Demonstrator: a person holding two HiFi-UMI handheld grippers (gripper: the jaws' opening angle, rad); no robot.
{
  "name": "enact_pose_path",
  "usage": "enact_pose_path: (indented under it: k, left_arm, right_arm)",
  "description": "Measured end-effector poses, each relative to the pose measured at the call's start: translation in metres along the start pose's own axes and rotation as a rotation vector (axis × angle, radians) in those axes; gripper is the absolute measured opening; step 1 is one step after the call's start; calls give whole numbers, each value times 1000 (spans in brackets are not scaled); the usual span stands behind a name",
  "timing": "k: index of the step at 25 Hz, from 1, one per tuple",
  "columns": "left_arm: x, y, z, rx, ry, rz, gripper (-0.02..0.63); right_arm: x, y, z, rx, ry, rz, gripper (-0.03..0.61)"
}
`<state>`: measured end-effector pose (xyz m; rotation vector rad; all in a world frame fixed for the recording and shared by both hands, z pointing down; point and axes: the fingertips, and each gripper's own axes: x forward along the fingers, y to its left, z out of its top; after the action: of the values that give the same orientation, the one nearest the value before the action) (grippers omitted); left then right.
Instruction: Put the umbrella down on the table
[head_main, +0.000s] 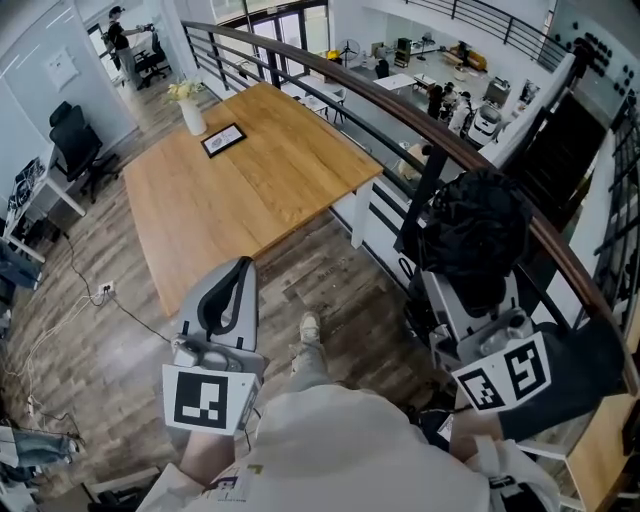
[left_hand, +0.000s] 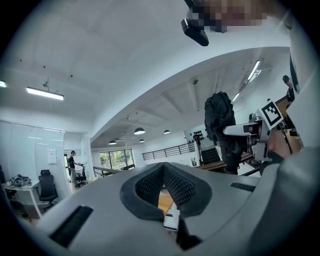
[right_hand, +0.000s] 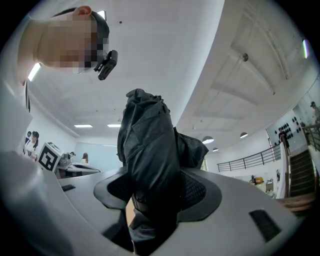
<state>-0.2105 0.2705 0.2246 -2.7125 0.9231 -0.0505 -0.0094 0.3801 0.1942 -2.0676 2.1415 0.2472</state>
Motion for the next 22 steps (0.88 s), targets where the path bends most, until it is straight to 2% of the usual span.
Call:
enact_pose_path:
  k: [11,15,22]
  left_arm:
    - [55,8,-24,-15,0,-40,17]
    - [81,15,-30,-28,-28,-73,17]
    - [148,42,-58,-78,87,-94,17]
  right_arm:
    - [35,-35,-31,17,47,-41,269]
    - [59,-48,-48,25,87,-47,270]
    - [127,-81,-80,20,158,-58,270]
